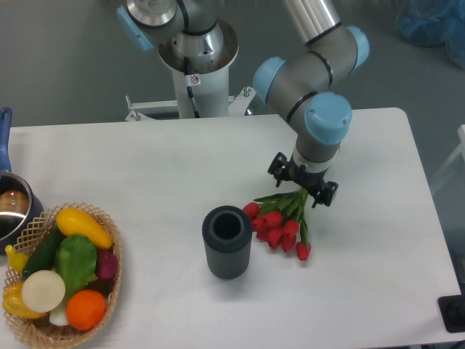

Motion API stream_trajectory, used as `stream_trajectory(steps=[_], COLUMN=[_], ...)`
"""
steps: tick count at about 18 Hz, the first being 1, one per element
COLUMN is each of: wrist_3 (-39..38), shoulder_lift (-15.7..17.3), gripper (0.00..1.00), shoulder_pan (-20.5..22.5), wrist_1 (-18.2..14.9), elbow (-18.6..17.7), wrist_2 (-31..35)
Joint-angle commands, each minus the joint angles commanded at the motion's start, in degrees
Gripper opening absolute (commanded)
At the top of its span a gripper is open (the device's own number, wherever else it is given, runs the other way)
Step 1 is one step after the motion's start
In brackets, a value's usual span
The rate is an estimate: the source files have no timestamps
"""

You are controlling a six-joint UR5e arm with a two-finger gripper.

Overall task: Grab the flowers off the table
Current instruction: 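Move the open gripper over the tulip stems and lower toward them, then close the gripper around the green tulip stems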

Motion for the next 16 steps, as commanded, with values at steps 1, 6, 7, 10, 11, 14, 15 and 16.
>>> stream_trajectory(steps=[1, 6, 7, 10, 11, 14, 15, 16], wrist_3=[0.00, 0.09, 0.17, 0.26, 0.44, 0.53, 0.44, 0.44], shoulder_lift=[0.00, -0.35, -0.35, -0.26, -0.26, -0.35, -0.35, -0.61], gripper=[1.00, 1.00, 1.00, 1.00, 1.00, 1.00, 1.00, 1.00], shoulder_pan=[-0.09, -0.62, -0.62, -0.62, -0.62, -0.53, -0.61, -0.62], wrist_1=[0.09, 0.27, 0.27, 0.27, 0.27, 0.27, 0.35, 0.79], elbow=[0.00, 0.17, 0.17, 0.17, 0.17, 0.17, 0.17, 0.17], wrist_2=[0.00, 0.00, 0.00, -0.09, -0.09, 0.00, 0.00, 0.00])
